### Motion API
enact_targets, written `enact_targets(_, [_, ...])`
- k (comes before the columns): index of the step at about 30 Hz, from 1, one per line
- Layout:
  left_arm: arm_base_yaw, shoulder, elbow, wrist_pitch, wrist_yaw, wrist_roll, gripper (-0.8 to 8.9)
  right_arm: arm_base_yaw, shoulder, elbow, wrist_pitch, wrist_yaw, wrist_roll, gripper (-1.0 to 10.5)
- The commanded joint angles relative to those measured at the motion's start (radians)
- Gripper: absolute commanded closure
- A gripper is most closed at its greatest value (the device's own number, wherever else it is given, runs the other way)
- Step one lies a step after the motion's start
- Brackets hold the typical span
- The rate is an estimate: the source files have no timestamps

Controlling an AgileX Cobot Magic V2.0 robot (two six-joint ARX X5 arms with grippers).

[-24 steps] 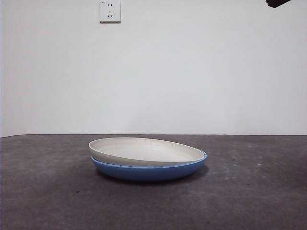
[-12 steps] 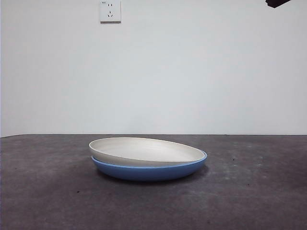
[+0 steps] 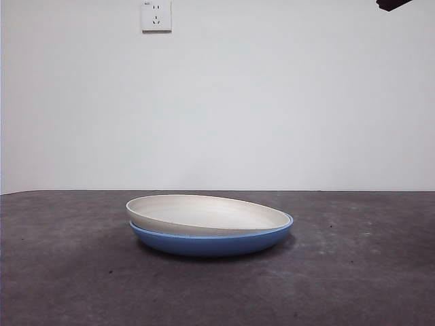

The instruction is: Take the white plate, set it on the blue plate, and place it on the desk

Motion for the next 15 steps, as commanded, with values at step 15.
enact_targets(15, [0.002, -0.001, -0.02, -0.007, -0.002, -0.005, 7.97, -0.312, -0.295, -0.125, 0.425, 0.107, -0.101, 9.4])
